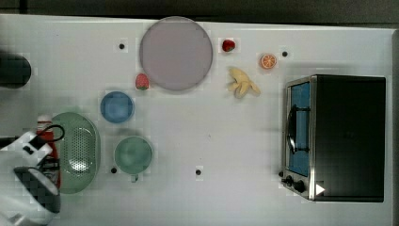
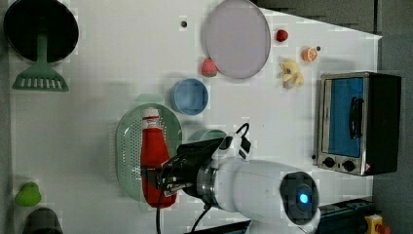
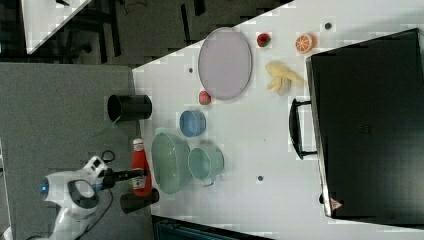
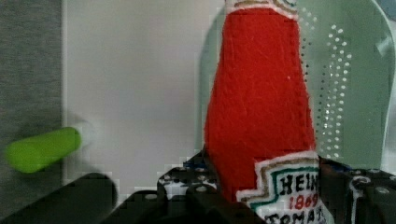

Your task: Pick Ketchup from the table and place it in strainer.

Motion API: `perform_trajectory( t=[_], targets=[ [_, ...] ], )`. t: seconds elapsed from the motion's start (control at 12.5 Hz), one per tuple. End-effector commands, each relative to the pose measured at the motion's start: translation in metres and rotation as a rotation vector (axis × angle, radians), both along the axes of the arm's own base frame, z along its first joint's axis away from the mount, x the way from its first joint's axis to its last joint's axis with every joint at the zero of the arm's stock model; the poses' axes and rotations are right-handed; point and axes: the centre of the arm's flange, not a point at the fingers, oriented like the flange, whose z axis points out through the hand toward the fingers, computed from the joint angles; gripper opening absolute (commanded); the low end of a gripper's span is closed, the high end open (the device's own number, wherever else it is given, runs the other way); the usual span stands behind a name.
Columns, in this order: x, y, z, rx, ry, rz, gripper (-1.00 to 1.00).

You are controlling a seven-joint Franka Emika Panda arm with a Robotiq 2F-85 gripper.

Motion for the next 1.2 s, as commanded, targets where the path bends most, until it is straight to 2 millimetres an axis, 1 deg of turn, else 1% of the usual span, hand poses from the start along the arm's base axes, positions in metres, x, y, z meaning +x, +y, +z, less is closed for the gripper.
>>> perform_trajectory(
  t=[0.08, 0.16, 0.24, 0.32, 0.4, 0.48, 0.64, 0.8, 0.88, 0.96, 1.12, 1.2],
  targets=[
    [0.011, -0.024, -0.039, -0.006, 0.042, -0.128, 0.5],
    [0.011, -0.024, -0.046, 0.012, 0.047, -0.135, 0.72],
    [0.013, -0.023, -0.048, 0.027, 0.044, -0.139, 0.94],
    [0.016, -0.022, -0.043, 0.039, 0.029, -0.143, 1.0],
    [0.02, -0.023, -0.035, 0.044, 0.011, -0.151, 1.0],
    [0.029, -0.028, -0.021, 0.048, -0.018, -0.177, 1.0],
    [0.054, -0.051, 0.016, 0.057, -0.104, -0.241, 1.0],
    [0.087, -0.089, 0.059, 0.063, -0.203, -0.333, 1.0],
    [0.103, -0.114, 0.08, 0.055, -0.238, -0.391, 1.0],
    [0.117, -0.143, 0.098, 0.025, -0.253, -0.449, 1.0],
    [0.141, -0.212, 0.131, -0.065, -0.242, -0.578, 1.0],
    [0.15, -0.246, 0.15, -0.103, -0.23, -0.633, 1.0]
  ],
)
